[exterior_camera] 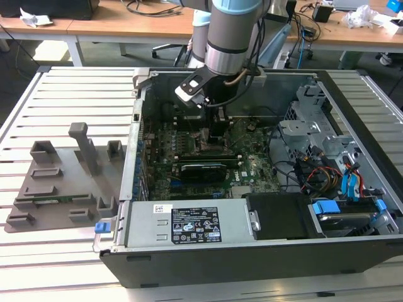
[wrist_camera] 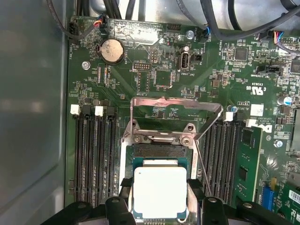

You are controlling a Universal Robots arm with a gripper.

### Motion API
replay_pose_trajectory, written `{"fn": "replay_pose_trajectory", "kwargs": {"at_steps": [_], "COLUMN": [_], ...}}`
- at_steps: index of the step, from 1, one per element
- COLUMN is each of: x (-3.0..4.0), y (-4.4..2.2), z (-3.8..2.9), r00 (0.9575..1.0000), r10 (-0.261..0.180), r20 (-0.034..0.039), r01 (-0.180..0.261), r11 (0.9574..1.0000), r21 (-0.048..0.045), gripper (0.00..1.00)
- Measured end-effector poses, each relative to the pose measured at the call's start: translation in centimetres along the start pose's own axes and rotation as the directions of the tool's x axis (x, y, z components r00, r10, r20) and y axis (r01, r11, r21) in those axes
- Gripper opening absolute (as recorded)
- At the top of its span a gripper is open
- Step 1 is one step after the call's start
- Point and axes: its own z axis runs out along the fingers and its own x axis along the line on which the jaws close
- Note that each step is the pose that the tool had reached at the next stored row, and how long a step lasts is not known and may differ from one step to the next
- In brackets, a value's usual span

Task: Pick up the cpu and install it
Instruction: 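Place the cpu into insertion slot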

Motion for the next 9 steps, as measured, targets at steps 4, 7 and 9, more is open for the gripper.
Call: {"fn": "replay_pose_trajectory", "kwargs": {"at_steps": [4, 7, 9], "x": [0.01, 0.03, 0.03], "y": [0.01, 0.03, 0.04], "z": [0.19, 0.43, 0.56], "r00": [1.0, 1.0, 1.0], "r10": [0.0, 0.0, 0.0], "r20": [0.0001, 0.0, 0.0], "r01": [0.0, 0.0, 0.0], "r11": [1.0, 1.0, 1.0], "r21": [0.0, 0.0, 0.0], "gripper": [0.55, 0.55, 0.55]}}
